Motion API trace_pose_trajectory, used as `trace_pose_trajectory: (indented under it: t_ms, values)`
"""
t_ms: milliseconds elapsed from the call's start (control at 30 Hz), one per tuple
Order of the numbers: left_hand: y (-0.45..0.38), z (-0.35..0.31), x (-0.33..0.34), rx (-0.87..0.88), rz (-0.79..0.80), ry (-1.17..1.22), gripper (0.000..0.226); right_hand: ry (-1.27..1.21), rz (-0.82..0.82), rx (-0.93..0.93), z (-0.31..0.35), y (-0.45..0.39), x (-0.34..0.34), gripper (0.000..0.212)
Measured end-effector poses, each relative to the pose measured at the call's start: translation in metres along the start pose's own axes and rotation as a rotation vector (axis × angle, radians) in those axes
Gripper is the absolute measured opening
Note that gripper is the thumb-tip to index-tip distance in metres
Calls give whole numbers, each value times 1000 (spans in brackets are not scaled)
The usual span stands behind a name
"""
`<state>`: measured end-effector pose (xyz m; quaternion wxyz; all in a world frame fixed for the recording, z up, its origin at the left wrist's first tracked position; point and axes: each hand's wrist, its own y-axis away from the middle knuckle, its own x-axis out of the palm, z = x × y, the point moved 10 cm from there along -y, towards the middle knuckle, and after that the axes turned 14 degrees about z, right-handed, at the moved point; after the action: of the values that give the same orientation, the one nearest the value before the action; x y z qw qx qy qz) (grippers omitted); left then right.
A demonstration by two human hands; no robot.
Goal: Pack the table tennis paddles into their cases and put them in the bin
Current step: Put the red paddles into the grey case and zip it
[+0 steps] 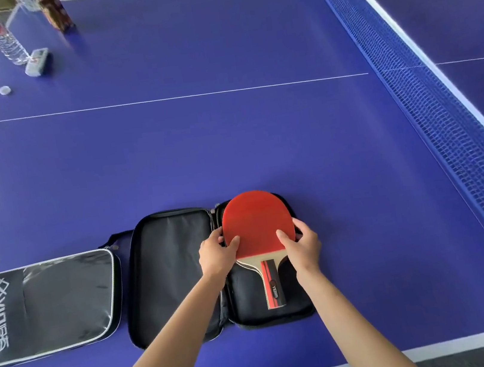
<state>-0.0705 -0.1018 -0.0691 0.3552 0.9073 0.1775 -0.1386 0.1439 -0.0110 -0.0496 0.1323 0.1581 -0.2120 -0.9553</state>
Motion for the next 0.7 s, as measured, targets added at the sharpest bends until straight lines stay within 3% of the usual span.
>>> trace_pose_trajectory:
  t_ms: [133,333,533,633,700]
  values:
    - [3,6,1,14,33,-69,51,-14,-23,41,-10,5,-1,42]
    - [3,12,-4,12,68,139,35,-35,-37,83,-15,4,-3,35]
    - [4,15,-8,25,41,154,30,53,-8,103,-11,-1,-1,29]
    - [3,11,-7,38,64,83,32,190,10,124,-6,-4,3,30]
    - [3,7,-5,52,103,41,36,426,-2,115,1,0,8,39]
